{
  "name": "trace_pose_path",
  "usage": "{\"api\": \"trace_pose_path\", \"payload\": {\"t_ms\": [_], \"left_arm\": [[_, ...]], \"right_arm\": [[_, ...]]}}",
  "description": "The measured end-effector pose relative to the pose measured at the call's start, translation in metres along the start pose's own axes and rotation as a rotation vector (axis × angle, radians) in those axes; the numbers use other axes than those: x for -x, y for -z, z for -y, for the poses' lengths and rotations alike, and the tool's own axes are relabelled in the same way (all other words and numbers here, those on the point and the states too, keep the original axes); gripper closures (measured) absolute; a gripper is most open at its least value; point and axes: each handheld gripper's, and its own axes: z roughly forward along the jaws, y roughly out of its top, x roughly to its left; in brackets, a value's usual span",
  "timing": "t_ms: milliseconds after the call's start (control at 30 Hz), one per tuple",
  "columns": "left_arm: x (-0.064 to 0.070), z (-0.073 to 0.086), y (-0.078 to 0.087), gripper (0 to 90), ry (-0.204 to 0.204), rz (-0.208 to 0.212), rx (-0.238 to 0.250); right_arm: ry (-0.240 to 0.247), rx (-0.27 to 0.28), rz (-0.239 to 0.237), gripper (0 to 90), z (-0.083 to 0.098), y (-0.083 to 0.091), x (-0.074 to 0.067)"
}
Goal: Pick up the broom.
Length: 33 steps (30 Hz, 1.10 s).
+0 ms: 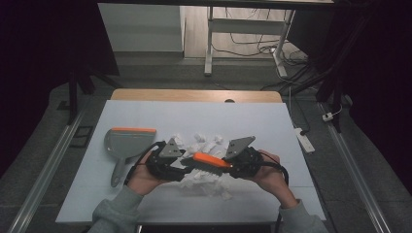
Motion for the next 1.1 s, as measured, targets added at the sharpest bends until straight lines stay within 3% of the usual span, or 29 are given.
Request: {"api": "trace_pose_path", "payload": {"t_ms": [200,300,333,433,533,667,800,900,967,1100], "left_arm": [[-0.009,0.014,0.021,35.4,0.055,-0.055,0.065],[-0.016,0.022,0.028,35.2,0.069,-0.071,0.065],[-0.021,0.031,0.032,35.2,0.102,-0.077,0.070],[-0.025,0.041,0.036,35.3,0.131,-0.080,0.074],[-0.028,0.054,0.040,35.1,0.157,-0.097,0.062],[-0.027,0.066,0.045,34.9,0.159,-0.113,0.050],[-0.027,0.078,0.047,34.0,0.176,-0.125,0.042],[-0.026,0.090,0.049,34.0,0.190,-0.145,0.040],[-0.028,0.101,0.050,33.9,0.215,-0.156,0.032],[-0.031,0.107,0.049,33.2,0.235,-0.162,0.024]], "right_arm": [[-0.037,0.017,0.030,68.1,0.007,0.006,0.010],[-0.080,0.044,0.070,68.0,0.012,0.011,0.016],[-0.089,0.046,0.074,68.1,0.014,0.013,0.018],[-0.108,0.052,0.089,68.1,0.017,0.015,0.021],[-0.129,0.057,0.105,68.1,0.022,0.018,0.027],[-0.158,0.064,0.135,68.1,0.029,0.022,0.032],[-0.222,0.060,0.175,68.1,0.039,0.026,0.038],[-0.236,0.057,0.187,68.1,0.042,0.027,0.041],[-0.259,0.054,0.202,68.1,0.047,0.028,0.045],[-0.293,0.045,0.230,68.1,0.052,0.028,0.049]]}}
